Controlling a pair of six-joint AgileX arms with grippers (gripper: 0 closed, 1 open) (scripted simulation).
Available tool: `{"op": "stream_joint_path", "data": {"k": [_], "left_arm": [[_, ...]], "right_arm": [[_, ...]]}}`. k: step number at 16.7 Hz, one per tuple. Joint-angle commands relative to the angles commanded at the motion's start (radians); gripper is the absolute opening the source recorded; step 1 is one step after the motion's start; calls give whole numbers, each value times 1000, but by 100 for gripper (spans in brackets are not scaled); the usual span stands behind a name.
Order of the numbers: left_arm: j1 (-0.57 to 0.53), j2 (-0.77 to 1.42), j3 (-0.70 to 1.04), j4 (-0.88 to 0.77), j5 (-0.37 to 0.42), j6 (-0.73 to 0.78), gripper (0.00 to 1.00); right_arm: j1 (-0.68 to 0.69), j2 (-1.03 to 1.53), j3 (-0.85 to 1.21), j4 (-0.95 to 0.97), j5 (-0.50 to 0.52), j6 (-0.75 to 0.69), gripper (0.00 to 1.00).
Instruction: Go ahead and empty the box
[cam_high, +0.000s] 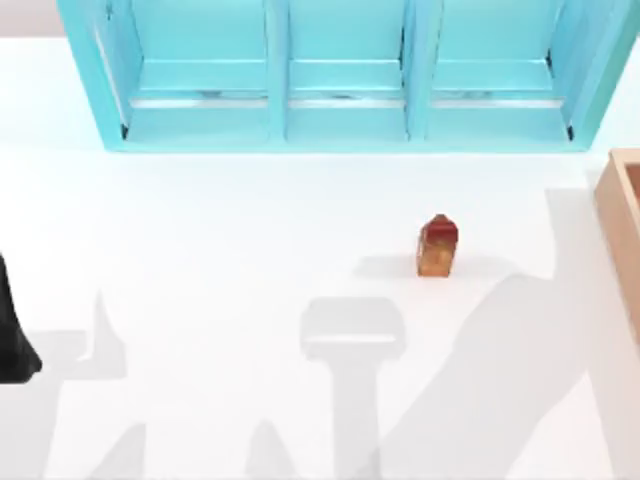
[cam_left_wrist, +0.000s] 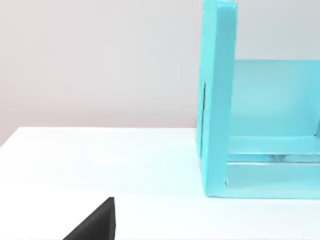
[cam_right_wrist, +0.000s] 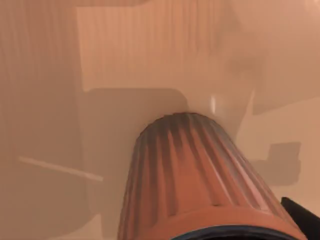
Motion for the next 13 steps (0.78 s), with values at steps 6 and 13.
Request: {"op": "stream_joint_path", "data": {"k": [6, 13], "left_arm": [[0, 0, 0, 0, 0, 0, 100], [0, 0, 0, 0, 0, 0, 100]], "right_arm": [[-5, -5, 204, -213, -4, -3, 0], [-5, -37, 459, -497, 0, -5, 0]]}}
